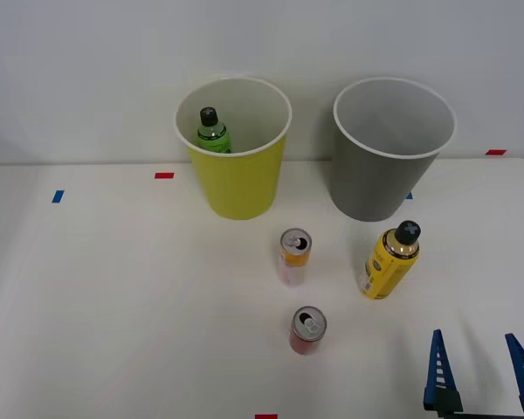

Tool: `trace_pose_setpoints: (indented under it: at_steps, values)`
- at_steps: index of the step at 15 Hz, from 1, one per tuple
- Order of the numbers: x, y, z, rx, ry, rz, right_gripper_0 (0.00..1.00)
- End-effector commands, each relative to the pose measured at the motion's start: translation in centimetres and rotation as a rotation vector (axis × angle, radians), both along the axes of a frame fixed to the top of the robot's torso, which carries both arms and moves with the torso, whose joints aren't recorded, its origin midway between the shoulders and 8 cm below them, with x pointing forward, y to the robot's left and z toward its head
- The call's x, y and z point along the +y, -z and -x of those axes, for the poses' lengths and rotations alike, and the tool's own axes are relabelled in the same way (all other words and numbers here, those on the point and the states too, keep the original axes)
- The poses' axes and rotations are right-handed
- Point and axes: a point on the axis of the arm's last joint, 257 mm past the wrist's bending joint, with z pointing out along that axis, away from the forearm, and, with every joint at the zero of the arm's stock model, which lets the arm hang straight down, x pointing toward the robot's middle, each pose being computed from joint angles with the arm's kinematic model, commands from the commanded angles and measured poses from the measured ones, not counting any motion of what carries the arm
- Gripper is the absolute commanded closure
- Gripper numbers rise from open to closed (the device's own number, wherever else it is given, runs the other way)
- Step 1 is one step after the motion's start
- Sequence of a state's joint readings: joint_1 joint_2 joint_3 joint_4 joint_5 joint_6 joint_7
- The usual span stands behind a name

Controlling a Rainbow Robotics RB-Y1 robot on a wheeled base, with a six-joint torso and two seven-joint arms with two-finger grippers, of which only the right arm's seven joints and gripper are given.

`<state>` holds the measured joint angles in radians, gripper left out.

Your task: Put cans in the gray bin, plastic bottles in the light green bin

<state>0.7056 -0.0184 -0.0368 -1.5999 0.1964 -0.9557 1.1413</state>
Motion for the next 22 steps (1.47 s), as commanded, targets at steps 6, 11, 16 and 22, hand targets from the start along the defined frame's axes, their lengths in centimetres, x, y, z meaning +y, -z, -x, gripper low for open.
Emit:
trace_pose_setpoints:
  at_steps: [6, 11, 16, 22]
  values:
    - [0.0, 0.0, 0.0, 0.0, 0.0, 0.0, 0.0]
    - [0.0, 0.0, 0.0, 0.0, 0.0, 0.0, 0.0]
    - [0.0, 0.0, 0.0, 0.0, 0.0, 0.0, 0.0]
    - [1.6, 1.1, 1.4, -0.026, -0.041, -0.058, 0.0]
